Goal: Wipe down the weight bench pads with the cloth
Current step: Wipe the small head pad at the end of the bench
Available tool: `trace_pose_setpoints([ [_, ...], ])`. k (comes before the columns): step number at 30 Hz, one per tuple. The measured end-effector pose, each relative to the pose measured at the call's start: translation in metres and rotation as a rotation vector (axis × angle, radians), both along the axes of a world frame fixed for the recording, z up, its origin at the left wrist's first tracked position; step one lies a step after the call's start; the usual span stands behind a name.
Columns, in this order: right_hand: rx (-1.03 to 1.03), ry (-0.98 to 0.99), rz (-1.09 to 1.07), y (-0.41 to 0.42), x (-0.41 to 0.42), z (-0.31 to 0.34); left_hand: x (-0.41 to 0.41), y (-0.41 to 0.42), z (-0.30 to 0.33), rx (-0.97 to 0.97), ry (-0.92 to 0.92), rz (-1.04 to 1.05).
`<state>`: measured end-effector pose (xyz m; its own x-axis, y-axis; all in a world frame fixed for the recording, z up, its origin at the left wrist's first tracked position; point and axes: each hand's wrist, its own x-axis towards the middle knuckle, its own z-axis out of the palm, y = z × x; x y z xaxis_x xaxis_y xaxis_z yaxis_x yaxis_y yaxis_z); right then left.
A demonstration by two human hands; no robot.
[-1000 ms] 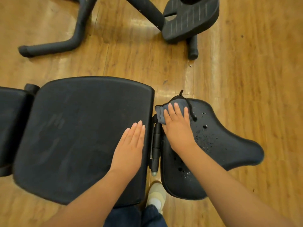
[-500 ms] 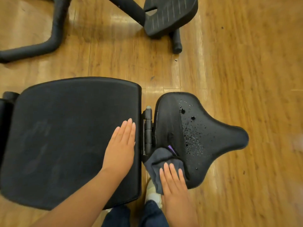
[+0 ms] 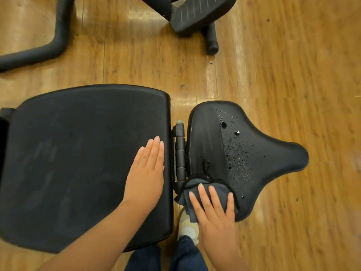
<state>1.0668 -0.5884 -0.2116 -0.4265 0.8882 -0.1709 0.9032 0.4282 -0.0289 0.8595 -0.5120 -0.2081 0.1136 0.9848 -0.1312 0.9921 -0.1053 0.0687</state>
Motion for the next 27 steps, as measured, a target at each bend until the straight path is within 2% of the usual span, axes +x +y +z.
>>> trace_pose_setpoints([
  [15, -0.042, 0.15, -0.131, 0.131, -0.048, 0.016, -0.001, 0.0, -0.004, 0.005, -0.035, 0.003],
  [20, -0.05, 0.486, -0.31, 0.151, -0.039, 0.04, 0.001, 0.0, -0.004, 0.008, -0.049, 0.017],
  [27, 0.023, 0.287, -0.079, 0.12, -0.026, 0.025, 0.001, 0.0, -0.003, 0.007, -0.056, 0.02],
])
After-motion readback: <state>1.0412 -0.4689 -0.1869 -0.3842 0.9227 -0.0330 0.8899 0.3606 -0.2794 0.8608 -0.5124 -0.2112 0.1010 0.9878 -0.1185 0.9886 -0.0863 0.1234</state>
